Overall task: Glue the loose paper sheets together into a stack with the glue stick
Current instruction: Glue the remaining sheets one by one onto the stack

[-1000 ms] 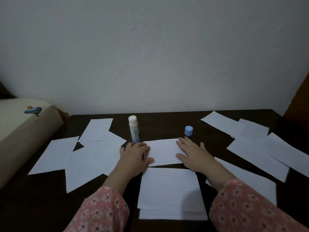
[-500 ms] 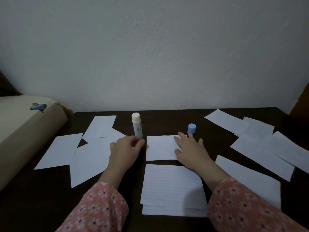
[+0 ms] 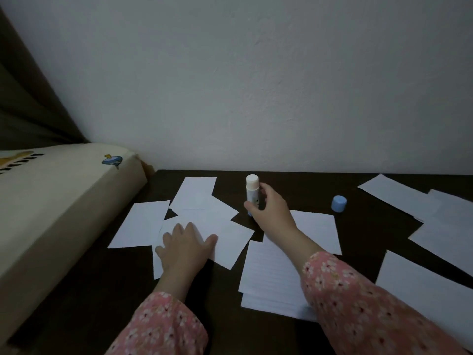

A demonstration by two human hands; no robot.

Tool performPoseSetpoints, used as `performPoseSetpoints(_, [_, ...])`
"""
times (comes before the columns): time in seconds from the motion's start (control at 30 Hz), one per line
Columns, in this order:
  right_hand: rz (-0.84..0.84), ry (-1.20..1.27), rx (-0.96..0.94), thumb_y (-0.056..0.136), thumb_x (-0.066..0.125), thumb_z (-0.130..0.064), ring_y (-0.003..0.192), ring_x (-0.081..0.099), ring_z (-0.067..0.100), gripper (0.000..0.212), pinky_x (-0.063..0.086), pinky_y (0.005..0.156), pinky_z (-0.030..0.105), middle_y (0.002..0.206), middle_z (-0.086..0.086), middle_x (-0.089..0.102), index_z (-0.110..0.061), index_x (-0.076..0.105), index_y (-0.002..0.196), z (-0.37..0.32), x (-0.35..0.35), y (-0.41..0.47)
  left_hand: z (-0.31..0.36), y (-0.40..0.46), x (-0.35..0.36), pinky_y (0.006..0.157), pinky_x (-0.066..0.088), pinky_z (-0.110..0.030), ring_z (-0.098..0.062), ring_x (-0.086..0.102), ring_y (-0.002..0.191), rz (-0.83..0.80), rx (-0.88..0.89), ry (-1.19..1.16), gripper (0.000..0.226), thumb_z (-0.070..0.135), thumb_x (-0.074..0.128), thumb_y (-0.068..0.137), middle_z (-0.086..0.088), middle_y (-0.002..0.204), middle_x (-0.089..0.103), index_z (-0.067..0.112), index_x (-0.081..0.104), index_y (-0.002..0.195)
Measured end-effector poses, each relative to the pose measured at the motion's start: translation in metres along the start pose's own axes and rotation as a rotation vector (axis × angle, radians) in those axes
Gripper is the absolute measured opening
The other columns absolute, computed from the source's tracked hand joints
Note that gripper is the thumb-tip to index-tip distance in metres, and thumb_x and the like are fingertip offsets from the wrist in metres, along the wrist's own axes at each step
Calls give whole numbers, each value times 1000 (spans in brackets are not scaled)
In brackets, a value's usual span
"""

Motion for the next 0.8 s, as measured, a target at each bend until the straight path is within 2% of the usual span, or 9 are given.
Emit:
performPoseSetpoints(0.1, [124, -176, 14, 90, 61, -41, 117, 52, 14, 46, 49, 95, 36, 132, -3, 54, -25, 52, 132, 21, 2, -5, -3, 5, 2, 106, 29, -53, -31, 32, 135, -12, 35, 23, 65, 68, 41, 86, -5, 149, 34, 25, 42, 134])
performPoseSetpoints(0.17, [149, -176, 24, 90, 61, -44, 116, 52, 12, 44, 50, 96, 36, 130, -4, 53, -26, 55, 129, 33, -1, -11, 0, 6, 1, 106, 27, -53, -32, 31, 135, -18, 54, 32, 60, 65, 42, 87, -6, 148, 33, 25, 43, 132])
performPoseSetpoints(0.37, [90, -246, -47, 92, 61, -24, 121, 49, 10, 41, 43, 98, 24, 132, -4, 51, -24, 53, 132, 36, -2, -22, 10, 8, 5, 109, 22, -57, -34, 22, 140, -58, 69, -2, 56, 59, 40, 91, -7, 153, 26, 26, 38, 137])
performPoseSetpoints(0.53, [-26, -360, -126, 92, 61, -25, 123, 46, 8, 38, 35, 101, 19, 130, -6, 54, -25, 56, 130, 33, 4, -37, 10, 9, 5, 108, 25, -56, -32, 27, 138, -77, 50, -7, 55, 59, 43, 89, -7, 150, 31, 26, 42, 133])
performPoseSetpoints(0.67, [-61, -355, -158, 93, 61, -24, 118, 45, 2, 31, 31, 94, 10, 129, -9, 52, -28, 59, 124, 32, 1, -52, 14, 3, -1, 106, 27, -53, -32, 32, 133, -73, 14, -8, 54, 57, 47, 89, -7, 145, 37, 25, 44, 132])
performPoseSetpoints(0.73, [-47, -318, -188, 94, 60, -22, 110, 42, -3, 28, 31, 83, 2, 128, -12, 48, -30, 60, 120, 26, -9, -56, 26, 0, -6, 108, 25, -52, -31, 30, 135, -9, 52, -21, 58, 57, 46, 90, -6, 150, 32, 26, 39, 139])
performPoseSetpoints(0.8, [1, -285, -196, 93, 60, -23, 108, 40, -4, 26, 31, 76, 2, 127, -14, 46, -32, 60, 117, 19, -24, -56, 46, -2, -10, 109, 25, -50, -27, 30, 138, 66, 124, -127, 62, 57, 47, 91, -3, 153, 30, 27, 35, 144])
Point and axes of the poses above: each hand's wrist, its own y-axis towards the middle knuckle, its own x-axis out of the palm, z = x × y, the point moved 6 cm from there along y, towards the middle knuckle
